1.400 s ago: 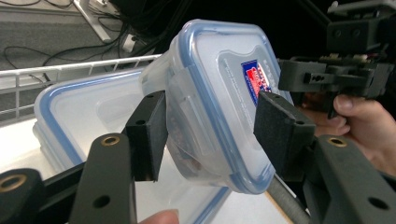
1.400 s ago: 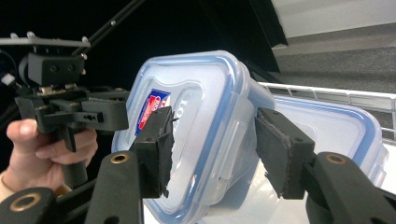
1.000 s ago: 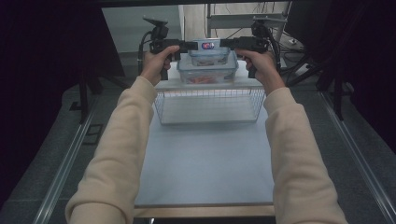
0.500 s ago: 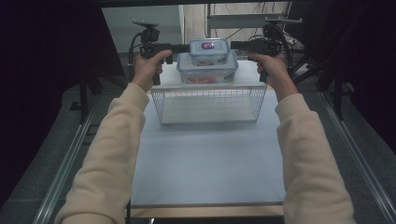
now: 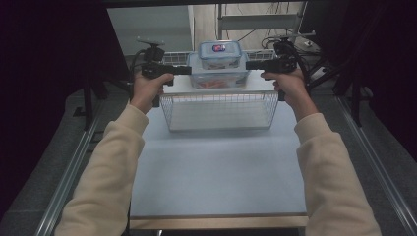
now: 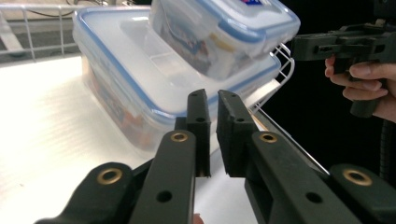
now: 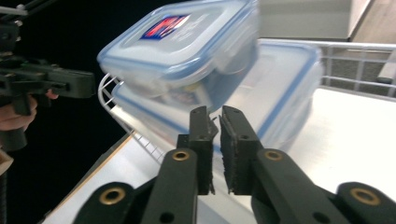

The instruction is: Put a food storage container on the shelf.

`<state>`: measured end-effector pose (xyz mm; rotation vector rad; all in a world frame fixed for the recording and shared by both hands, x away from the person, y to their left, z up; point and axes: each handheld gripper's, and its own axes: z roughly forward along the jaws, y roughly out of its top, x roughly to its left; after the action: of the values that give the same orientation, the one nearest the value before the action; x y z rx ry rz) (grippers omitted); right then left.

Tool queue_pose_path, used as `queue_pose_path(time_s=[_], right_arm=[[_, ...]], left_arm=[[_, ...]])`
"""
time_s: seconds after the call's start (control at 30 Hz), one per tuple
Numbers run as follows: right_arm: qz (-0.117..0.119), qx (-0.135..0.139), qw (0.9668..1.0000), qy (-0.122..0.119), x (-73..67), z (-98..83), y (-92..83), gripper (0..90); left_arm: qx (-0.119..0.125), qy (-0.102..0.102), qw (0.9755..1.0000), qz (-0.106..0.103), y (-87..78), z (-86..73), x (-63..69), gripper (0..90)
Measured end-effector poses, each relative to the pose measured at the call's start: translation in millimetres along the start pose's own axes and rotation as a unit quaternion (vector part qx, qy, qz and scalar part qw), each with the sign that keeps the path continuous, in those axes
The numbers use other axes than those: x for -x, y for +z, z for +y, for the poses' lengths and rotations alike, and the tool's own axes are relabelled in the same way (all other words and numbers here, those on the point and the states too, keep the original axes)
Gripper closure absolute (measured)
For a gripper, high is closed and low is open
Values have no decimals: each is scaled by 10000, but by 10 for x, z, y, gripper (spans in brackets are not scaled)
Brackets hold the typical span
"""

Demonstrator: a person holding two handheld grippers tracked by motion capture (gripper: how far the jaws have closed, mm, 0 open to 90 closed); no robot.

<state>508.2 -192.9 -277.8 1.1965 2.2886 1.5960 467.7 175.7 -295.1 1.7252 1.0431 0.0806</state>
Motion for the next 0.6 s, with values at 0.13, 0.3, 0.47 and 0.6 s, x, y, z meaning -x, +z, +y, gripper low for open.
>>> queue_pose_path(time_s=[0.13, 0.3, 0.47, 0.6], right_arm=[[42, -39, 10000, -40, -31, -2, 35, 859], [51, -54, 10000, -10, -12, -7, 73, 863], [47, -44, 10000, 1, 21, -8, 59, 865], [41, -26, 10000, 25, 49, -12, 14, 865]], left_arm=[[-37, 83, 9999, -132, 66, 2, 37, 876], [-203, 326, 9991, -203, 307, 76, 170, 885], [-230, 298, 9990, -230, 486, 135, 218, 889], [-211, 295, 9992, -188, 525, 165, 205, 889]])
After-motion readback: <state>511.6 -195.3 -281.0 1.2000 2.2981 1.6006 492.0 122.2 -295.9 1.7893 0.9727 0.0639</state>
